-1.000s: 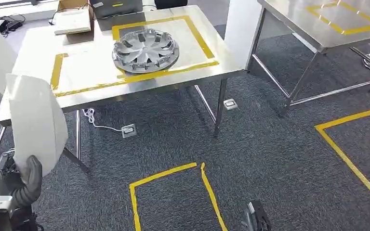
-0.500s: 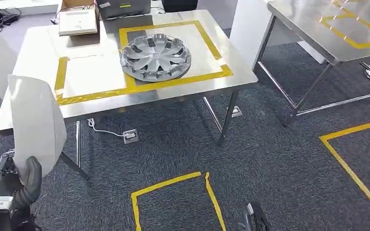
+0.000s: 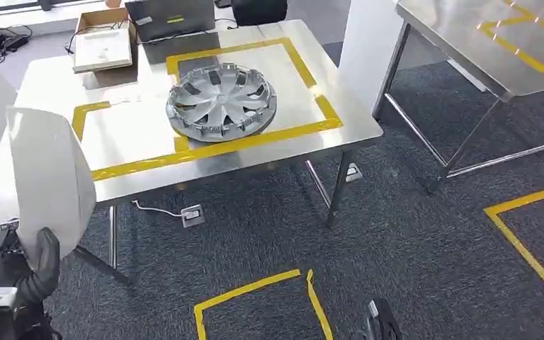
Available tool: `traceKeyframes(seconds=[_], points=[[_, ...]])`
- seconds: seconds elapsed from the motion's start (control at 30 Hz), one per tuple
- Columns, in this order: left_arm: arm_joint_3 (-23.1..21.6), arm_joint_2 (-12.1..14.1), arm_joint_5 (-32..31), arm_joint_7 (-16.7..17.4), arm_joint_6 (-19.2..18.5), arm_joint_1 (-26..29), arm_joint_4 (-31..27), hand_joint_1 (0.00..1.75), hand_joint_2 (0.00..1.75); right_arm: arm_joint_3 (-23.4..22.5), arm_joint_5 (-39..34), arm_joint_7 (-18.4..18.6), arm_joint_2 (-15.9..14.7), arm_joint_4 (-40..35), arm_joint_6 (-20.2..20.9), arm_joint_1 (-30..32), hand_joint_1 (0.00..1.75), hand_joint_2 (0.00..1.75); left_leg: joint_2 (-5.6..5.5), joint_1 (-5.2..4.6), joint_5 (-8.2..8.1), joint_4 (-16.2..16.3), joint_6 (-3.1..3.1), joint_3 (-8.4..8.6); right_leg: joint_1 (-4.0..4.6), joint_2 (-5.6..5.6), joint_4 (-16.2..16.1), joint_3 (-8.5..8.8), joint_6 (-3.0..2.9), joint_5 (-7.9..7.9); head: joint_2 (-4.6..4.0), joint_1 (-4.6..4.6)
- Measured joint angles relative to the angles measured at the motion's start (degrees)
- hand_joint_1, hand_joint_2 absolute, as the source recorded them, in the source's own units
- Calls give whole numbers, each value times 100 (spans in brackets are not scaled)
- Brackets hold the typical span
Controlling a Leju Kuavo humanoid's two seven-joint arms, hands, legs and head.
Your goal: Take the parts from the cabinet and place them on the table.
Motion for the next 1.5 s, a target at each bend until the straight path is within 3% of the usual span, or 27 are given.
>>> traceKeyframes(seconds=[0.07, 0.1, 0.2, 0.23, 0.27, 0.33, 0.43, 0.5, 0.57, 0.63, 0.67, 0.7, 0.73, 0.77, 0.83, 0.9, 0.97, 1.0, 1.07, 1.13, 1.17, 1.2, 1.27, 1.33, 1.4, 1.47, 1.5], points=[[39, 4, 0, 4, 0, 0, 2, 175, 175, -2, 17, 7, 0, 0, 0, 11, 0, 0, 1, 0, -318, 160, 9, -352, 0, 16, 0, 169, -4, -146, 0, 0], [48, 4, 0, 4, 0, -1, 2, 175, 175, -2, 22, 11, 0, 0, 0, 12, 0, 0, 0, -1, -273, -37, 18, -390, -1, 28, 0, 277, 0, -226, 0, -2], [57, 11, -2, 11, 0, -2, 2, 175, 175, -4, 20, 9, 2, 0, 0, 5, 0, 0, 0, -6, 515, -896, 60, -300, 0, 42, -8, 523, 38, -415, 0, -2], [68, 11, -2, 11, 0, 1, 7, 175, 175, -7, 9, 2, 2, 2, 2, 16, 0, 0, 7, -17, 1153, -1284, 92, -301, -2, 47, -21, 509, 61, -485, 0, -9], [85, 13, -2, 13, 0, 5, 11, 175, 175, -9, 4, 2, 2, 2, 2, -12, 0, 0, 2, -43, 1384, -1471, 117, -361, 25, 54, 46, 591, 95, -547, 0, -22], [125, 13, -13, 41, -4, 33, -9, 175, 175, -13, -13, -9, 2, 2, 11, -8, 0, 0, -4, -67, 1267, -1462, 181, -296, 14, 70, -93, 630, 178, -590, 0, -20], [138, 15, -13, 33, -4, 16, -39, 175, 175, -15, -28, -13, 0, 2, 9, -20, 0, 0, -14, -19, 1154, -1557, 302, -42, 17, 47, 242, 600, 259, -475, 0, 15], [138, 15, -13, 26, -20, 13, -39, 175, 175, -15, -31, -9, 4, 2, 9, -63, 0, 0, -5, -20, 1040, -1571, 341, 86, 12, 29, 987, 124, 304, -547, 0, 26], [138, 15, -13, 26, -33, 20, -26, 175, 175, -24, -46, -9, 4, 2, 4, -43, 0, 0, -9, -23, 894, -1571, 349, 234, 9, 20, 1564, -418, 333, -1052, 0, 24], [138, 15, -13, 26, -33, 15, -4, 175, 175, -48, -55, -7, 2, 2, 0, -4, 0, 0, -33, -22, 739, -1571, 336, 434, -6, 15, 1431, -616, 360, -1157, 0, 41], [138, 15, -13, 26, -33, 12, 7, 175, 175, -50, -61, -9, 2, 2, 0, 0, 0, 0, -37, -22, 658, -1571, 318, 550, -10, 9, 1135, -602, 347, -975, 0, 44], [138, 15, -13, 26, -33, 9, 17, 175, 175, -50, -63, -13, 4, 2, 0, 0, 0, 0, -33, -22, 576, -1571, 304, 666, -10, 0, 746, -553, 320, -616, 0, 48], [138, 15, -13, 26, -33, -1, 31, 175, 175, -50, -72, -13, 4, 2, 0, 14, 0, 0, -18, -23, 481, -1588, 285, 684, -8, -24, 269, -513, 299, 28, 0, 48], [138, 15, -13, 17, -35, -25, 56, 175, 175, -52, -81, -15, 4, 4, 0, 29, 0, 0, -28, -45, 410, -1520, 265, 834, 9, -43, 83, -564, 280, 381, 0, 28], [142, 15, -24, 35, -44, -28, 63, 175, 175, -57, -81, -13, 7, 7, 0, 23, 0, 0, -49, -42, 282, -1628, 173, 851, 60, -42, 103, -460, 182, 240, 0, 22], [142, 17, -26, 24, -44, -62, 52, 175, 175, -57, -83, -18, 7, 7, 2, 3, 0, 0, -48, -50, 338, -1559, 92, 1013, 26, -30, 32, -303, 84, 223, 0, 37], [142, 24, -26, 17, -44, -98, 48, 175, 175, -59, -83, -15, 11, 4, 2, -3, 0, 0, -19, -40, 423, -1037, 62, 728, 2, -21, -31, -146, 9, 164, 0, 0], [135, 22, -26, 13, -44, -101, 57, 175, 175, -61, -83, -15, 9, 4, 4, -9, 0, 0, -12, -33, 376, -563, 40, 408, 0, -21, -44, -75, -14, 109, 0, 7], [135, 26, -26, 20, -44, -81, 70, 175, 175, -68, -85, -15, 9, 7, 9, -6, 0, 0, -7, -24, -4, 45, 20, -111, 1, -8, -50, 55, -24, -14, 0, 2], [135, 26, -26, 20, -44, -81, 85, 175, 175, -81, -85, -15, 9, 7, 9, 12, 0, 0, -6, -25, -347, 58, 18, -426, 1, 9, -51, 265, -29, -186, 0, -4], [135, 26, -28, 20, -44, -80, 85, 175, 175, -85, -83, -15, 9, 7, 11, 12, 0, 0, -6, -26, -250, -187, 38, -428, 2, 20, -52, 373, -21, -266, 0, 0], [135, 28, -28, 20, -44, -81, 85, 175, 175, -87, -85, -15, 13, 7, 15, 9, 0, 0, -6, -31, 70, -569, 63, -381, 2, 27, -54, 489, -9, -350, 0, -5], [135, 50, -31, 18, -44, -79, 94, 175, 175, -98, -88, -15, 24, 11, 15, 26, 0, 0, 2, -83, 1229, -1390, 174, -353, 14, 39, -43, 616, 35, -512, 0, -19], [138, 57, -53, 35, -42, -75, 105, 175, 175, -125, -92, -11, 26, 11, 15, 3, 0, 0, -21, -99, 1215, -1439, 194, -309, 42, 59, -79, 679, 118, -693, 0, -15], [140, 61, -92, 26, -39, -109, 96, 175, 175, -146, -103, -13, 28, 11, 15, 3, 0, 0, -21, -84, 1205, -1500, 275, -214, 53, 60, -8, 806, 164, -597, 0, 0], [140, 66, -231, 13, 39, -130, 107, 175, 175, -153, -142, -28, 24, 9, 15, -10, 0, 0, -20, -41, 1156, -1544, 341, -17, 38, 37, 426, 625, 210, -547, 0, 4], [138, 68, -315, 11, 90, -147, 122, 175, 175, -153, -149, -28, 26, 9, 15, -17, 0, 0, -15, -40, 1106, -1550, 368, 29, 25, 29, 798, 374, 244, -592, 0, 20]])
